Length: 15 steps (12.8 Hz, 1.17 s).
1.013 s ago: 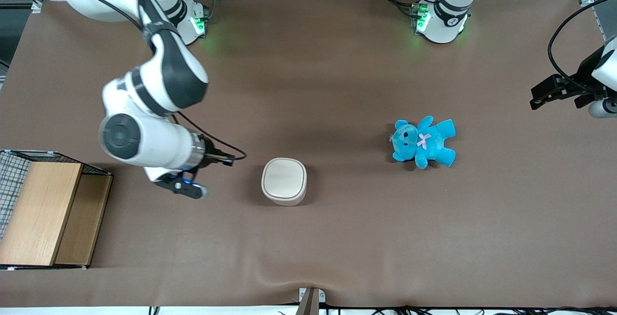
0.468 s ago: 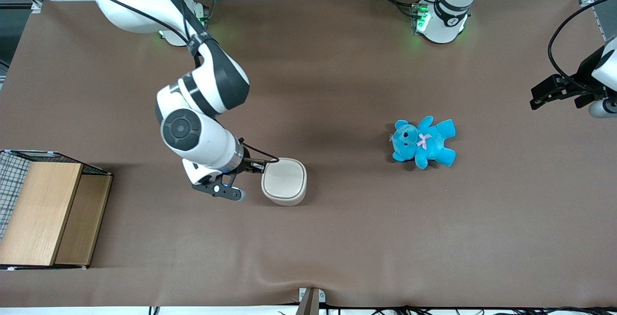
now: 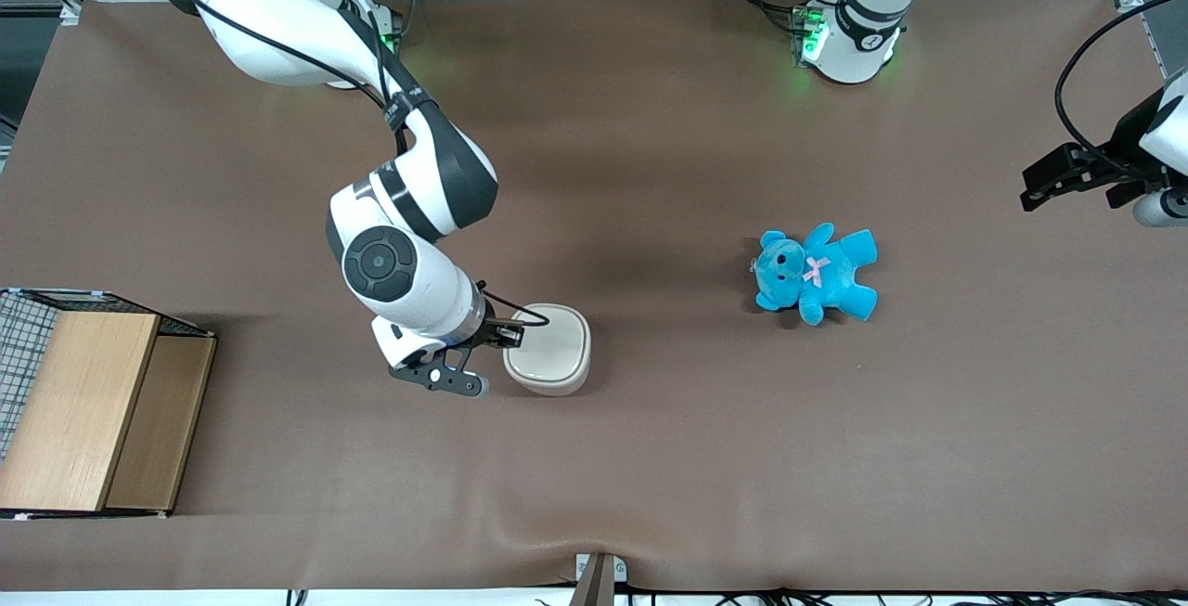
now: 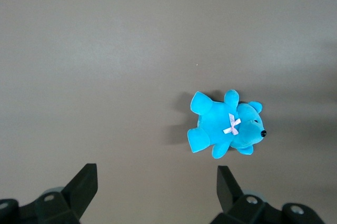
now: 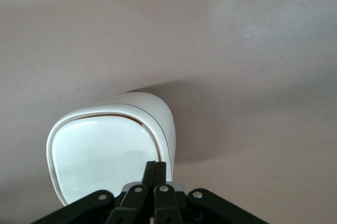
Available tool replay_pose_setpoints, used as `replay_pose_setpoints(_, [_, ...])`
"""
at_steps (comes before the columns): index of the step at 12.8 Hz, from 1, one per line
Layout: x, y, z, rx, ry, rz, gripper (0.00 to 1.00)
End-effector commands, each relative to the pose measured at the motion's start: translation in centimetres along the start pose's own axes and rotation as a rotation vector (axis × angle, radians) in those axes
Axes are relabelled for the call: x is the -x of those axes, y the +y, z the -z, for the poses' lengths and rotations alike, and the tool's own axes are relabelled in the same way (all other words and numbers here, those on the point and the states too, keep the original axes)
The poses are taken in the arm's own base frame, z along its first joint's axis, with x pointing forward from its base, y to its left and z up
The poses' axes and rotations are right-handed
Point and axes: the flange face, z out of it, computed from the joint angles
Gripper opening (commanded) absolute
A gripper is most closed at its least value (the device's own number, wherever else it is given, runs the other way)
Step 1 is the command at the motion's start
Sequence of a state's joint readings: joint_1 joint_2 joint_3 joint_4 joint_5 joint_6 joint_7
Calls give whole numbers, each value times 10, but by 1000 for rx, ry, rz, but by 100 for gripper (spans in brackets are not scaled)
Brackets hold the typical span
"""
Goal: Open trash can with right arm
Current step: 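Lower the closed right gripper and press down on the lid's edge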
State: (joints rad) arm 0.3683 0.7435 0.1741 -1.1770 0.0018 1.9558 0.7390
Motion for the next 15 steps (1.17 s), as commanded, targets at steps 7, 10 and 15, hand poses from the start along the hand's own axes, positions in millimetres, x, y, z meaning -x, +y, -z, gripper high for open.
replay_pose_setpoints(7, [9,-23,-28,16,12,26,0])
replay_pose_setpoints(10, [16,-28,-34,26,7,35,0])
replay_pose_setpoints(15, [18,-30,-35,31,9,40,0])
